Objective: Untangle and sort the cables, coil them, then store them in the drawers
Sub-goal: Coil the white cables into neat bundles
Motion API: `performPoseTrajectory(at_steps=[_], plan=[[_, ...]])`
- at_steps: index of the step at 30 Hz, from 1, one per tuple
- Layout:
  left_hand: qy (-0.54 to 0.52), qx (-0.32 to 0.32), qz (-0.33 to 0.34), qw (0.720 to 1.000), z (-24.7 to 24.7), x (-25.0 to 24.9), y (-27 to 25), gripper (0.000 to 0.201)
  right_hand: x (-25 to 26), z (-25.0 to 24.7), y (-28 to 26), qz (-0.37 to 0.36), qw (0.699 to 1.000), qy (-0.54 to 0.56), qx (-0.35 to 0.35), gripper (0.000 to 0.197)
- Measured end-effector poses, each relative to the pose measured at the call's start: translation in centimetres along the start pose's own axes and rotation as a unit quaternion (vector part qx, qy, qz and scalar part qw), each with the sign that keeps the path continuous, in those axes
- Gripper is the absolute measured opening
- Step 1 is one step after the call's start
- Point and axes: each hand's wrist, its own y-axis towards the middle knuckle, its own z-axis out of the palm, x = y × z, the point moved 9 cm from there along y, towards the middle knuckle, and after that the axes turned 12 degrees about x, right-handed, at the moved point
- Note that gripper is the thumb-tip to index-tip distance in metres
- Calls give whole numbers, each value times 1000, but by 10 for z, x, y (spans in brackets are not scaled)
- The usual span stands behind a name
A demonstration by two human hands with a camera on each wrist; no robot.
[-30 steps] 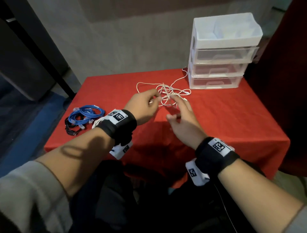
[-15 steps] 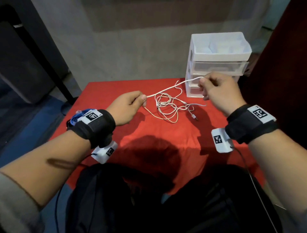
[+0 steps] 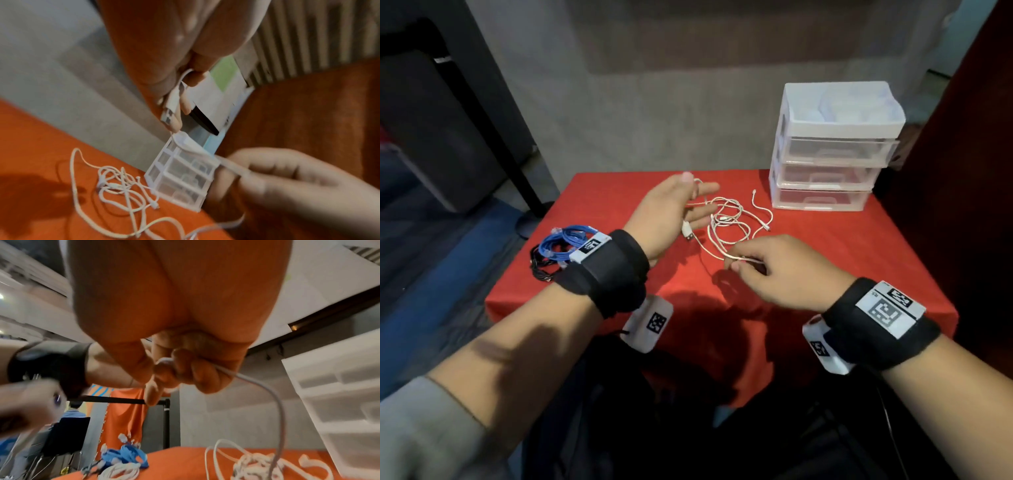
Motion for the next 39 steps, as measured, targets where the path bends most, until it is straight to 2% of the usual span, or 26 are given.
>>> performPoseTrajectory(at_steps=[3, 5, 7, 11, 15, 18, 20, 22, 25, 29, 34, 39], plan=[[140, 58, -17, 988, 23, 7, -11, 26, 16, -24, -3, -52, 998, 29, -35, 14], [204, 119, -21, 971, 41, 14, -18, 29, 10, -41, -5, -41, 991, 104, -80, 1], [217, 171, -23, 961, 56, 18, -23, 33, 1, -50, -6, -24, 976, 195, -98, 11], [161, 184, -40, 969, 67, 21, -25, 39, -3, -50, -6, -52, 957, 277, -63, 22], [43, 170, -96, 980, 63, 29, -28, 32, -17, -47, -7, -33, 951, 302, -53, 19], [7, 212, -151, 966, 63, 35, -35, 36, -24, -44, -7, -14, 949, 310, -51, 12], [-8, 250, -162, 955, 64, 37, -40, 30, -25, -46, -7, -20, 945, 322, -63, 11], [-21, 266, -173, 948, 61, 39, -44, 33, -24, -47, -6, -30, 934, 349, -72, 15], [-51, 253, -185, 948, 57, 42, -47, 35, -20, -43, -3, -30, 921, 383, -65, 15], [-93, 230, -187, 950, 55, 42, -46, 34, -26, -38, 0, -19, 920, 385, -72, 19], [-70, 241, -211, 945, 51, 47, -49, 29, -31, -36, -3, -9, 917, 389, -85, 24], [-24, 177, -217, 960, 39, 53, -43, 20, -29, -34, -2, -14, 917, 387, -96, 25]])
